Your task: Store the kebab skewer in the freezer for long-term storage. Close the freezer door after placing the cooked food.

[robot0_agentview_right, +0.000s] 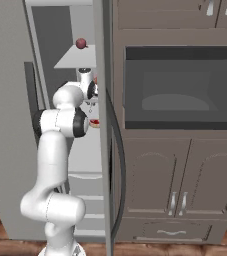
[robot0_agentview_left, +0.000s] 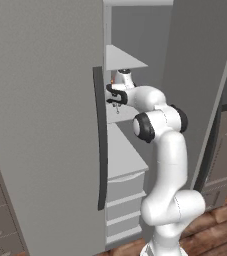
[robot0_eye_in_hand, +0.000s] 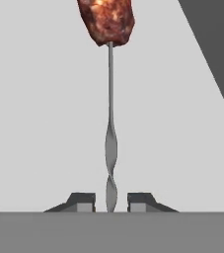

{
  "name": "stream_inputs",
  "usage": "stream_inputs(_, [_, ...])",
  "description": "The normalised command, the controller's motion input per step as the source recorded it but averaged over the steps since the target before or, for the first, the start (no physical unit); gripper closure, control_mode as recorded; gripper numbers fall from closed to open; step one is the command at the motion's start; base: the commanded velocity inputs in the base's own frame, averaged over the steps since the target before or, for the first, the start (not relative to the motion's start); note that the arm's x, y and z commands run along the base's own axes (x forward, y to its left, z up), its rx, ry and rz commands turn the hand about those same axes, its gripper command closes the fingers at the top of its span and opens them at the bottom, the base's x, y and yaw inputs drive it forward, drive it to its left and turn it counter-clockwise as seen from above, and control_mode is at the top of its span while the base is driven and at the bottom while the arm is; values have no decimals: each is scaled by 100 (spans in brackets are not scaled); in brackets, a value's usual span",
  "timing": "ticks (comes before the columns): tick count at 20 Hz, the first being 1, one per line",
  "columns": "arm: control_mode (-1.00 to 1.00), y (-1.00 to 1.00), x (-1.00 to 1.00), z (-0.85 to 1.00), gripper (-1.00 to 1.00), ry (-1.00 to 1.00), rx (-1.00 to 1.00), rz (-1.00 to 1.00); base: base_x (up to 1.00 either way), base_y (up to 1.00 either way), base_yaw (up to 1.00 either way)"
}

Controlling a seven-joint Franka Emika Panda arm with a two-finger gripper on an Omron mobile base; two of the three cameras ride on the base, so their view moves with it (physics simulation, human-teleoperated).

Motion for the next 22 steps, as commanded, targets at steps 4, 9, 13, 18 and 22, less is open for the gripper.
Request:
stream_inputs(4, [-100, 0, 1, -9, -100, 0, 0, 0, 0, 0, 0])
stream_inputs(9, [-100, 0, 0, -4, -100, 0, 0, 0, 0, 0, 0])
stream_inputs(13, [-100, 0, 0, 0, -100, 0, 0, 0, 0, 0, 0])
stream_inputs(18, [-100, 0, 0, 0, -100, -5, 0, 0, 0, 0, 0])
stream_inputs(22, [-100, 0, -2, 0, -100, -24, 0, 0, 0, 0, 0])
